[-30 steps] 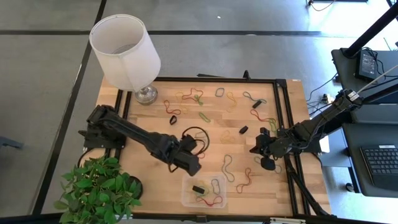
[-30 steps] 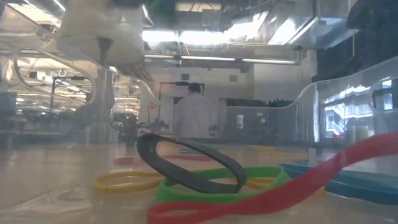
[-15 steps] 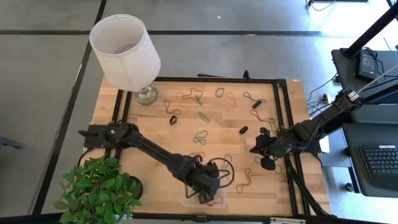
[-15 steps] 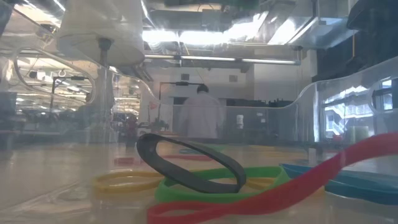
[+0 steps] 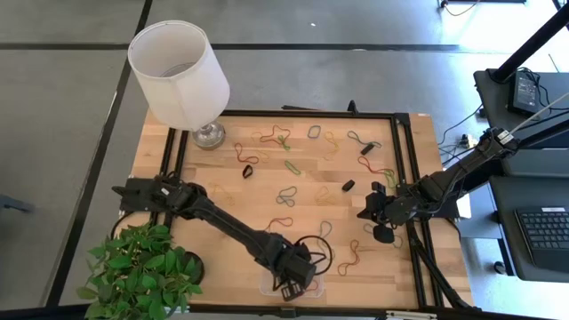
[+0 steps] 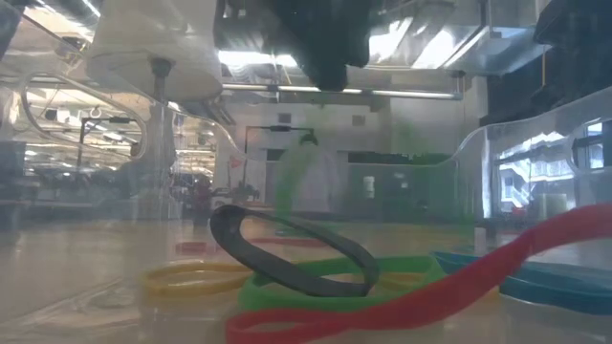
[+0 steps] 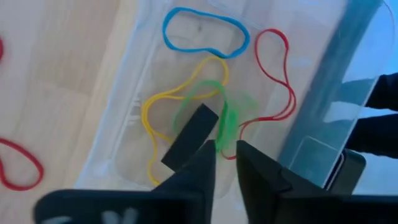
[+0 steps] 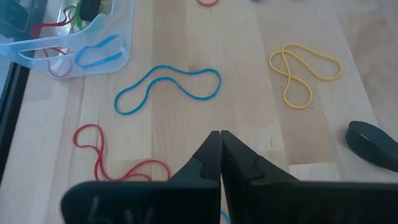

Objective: Pick and place rubber bands into bin
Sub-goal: Put the green rubber band into the transparent bin, then put the blue rubber band into the transparent bin

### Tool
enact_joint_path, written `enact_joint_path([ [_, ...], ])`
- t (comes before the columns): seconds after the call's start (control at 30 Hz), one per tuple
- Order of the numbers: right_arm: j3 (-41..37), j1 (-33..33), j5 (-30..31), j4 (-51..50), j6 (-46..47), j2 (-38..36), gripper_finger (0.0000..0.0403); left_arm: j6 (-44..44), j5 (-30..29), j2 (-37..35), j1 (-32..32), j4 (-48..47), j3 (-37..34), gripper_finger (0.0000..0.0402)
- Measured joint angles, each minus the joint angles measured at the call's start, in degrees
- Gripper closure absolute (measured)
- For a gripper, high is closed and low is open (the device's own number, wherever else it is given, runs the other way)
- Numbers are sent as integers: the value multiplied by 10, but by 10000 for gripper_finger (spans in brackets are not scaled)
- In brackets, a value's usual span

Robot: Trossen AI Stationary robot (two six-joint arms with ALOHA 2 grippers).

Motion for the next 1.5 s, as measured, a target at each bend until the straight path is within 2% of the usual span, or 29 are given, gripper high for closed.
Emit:
enact_joint_path([
  [0.17, 0, 0, 0, 0, 0, 0, 399, 0, -1, 0, 0, -8, 0, 294],
  [0.3, 0, 0, 0, 1, 0, 0, 399, -21, -14, -8, 3, -26, 0, 290],
  [0.43, 0, 0, 0, 9, 3, 0, 399, -36, -45, -28, 6, -78, 0, 331],
  [0.53, 0, 0, 0, 26, 3, 1, 399, 23, -72, -37, 5, -91, 0, 386],
  [0.6, 0, 0, 0, 45, 4, 1, 399, 59, -101, -44, 4, -100, 0, 396],
  [0.73, 4, 0, 0, 71, 11, 6, 401, 119, -115, -64, 13, -106, -38, 400],
  [0.9, 38, 0, 0, 47, 55, 45, 401, 180, -113, -131, 31, -47, -170, 400],
  [1.17, 133, -6, -4, -73, 168, 162, 402, 201, -117, -373, 62, 175, -514, 400],
  [1.33, 196, -34, -64, -172, 250, 245, 398, 206, -125, -537, 87, 260, -681, 400],
  [1.5, 211, -59, -131, -240, 271, 304, 380, 223, -144, -675, 116, 303, -795, 400],
])
